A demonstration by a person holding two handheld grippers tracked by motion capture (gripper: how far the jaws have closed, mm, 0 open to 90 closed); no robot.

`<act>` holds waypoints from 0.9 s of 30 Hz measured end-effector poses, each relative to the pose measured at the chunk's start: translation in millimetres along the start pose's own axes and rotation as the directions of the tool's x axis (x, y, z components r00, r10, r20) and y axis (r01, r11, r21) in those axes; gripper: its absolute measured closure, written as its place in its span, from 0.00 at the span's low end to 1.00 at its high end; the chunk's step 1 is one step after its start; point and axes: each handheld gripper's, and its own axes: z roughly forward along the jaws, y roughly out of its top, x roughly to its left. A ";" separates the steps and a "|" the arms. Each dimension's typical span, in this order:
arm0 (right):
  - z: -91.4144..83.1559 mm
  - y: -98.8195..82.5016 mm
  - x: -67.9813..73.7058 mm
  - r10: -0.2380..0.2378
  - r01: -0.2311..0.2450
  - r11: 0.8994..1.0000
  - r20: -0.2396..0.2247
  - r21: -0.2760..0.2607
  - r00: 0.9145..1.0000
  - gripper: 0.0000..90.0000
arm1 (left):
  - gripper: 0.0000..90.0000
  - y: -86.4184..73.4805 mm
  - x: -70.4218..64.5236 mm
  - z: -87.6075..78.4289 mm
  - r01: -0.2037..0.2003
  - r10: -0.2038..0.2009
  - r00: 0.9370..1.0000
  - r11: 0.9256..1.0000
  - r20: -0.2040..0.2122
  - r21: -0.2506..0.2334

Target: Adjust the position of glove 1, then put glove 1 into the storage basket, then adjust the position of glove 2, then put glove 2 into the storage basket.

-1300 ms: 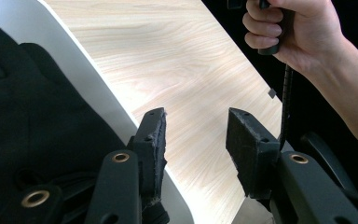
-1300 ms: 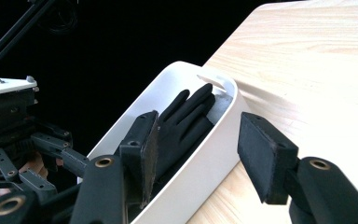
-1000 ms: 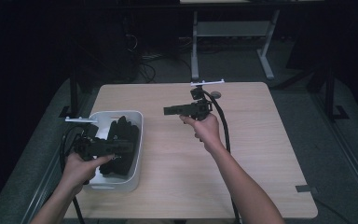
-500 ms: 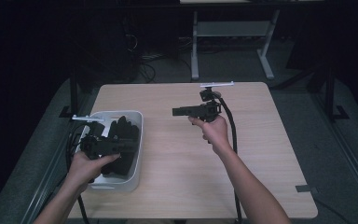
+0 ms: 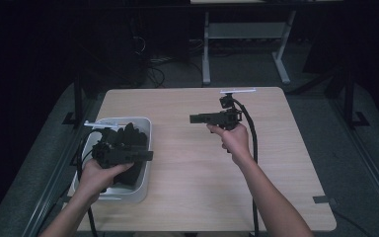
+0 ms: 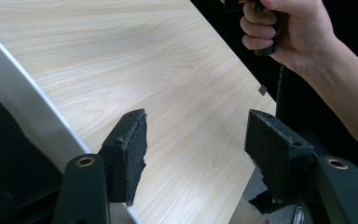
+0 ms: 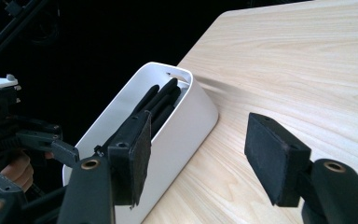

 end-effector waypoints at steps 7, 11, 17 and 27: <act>-8.6 -3.6 -5.8 0.004 -0.004 1.000 0.019 -0.004 1.000 0.42 | 0.37 1.4 -0.8 3.6 -0.003 0.003 1.000 1.000 0.010 0.000; -13.2 -5.9 -9.0 0.010 -0.010 1.000 0.028 -0.008 1.000 0.40 | 0.36 1.7 -2.4 6.2 -0.004 0.004 1.000 1.000 0.015 0.008; -20.9 -7.7 -13.4 0.018 -0.018 1.000 0.039 -0.017 0.999 0.40 | 0.36 2.7 -3.0 8.9 -0.008 0.008 1.000 1.000 0.017 0.009; -32.2 -12.5 -18.9 0.033 -0.032 0.999 0.046 -0.033 0.998 0.40 | 0.36 4.4 -6.6 15.3 -0.018 0.017 1.000 1.000 0.026 0.020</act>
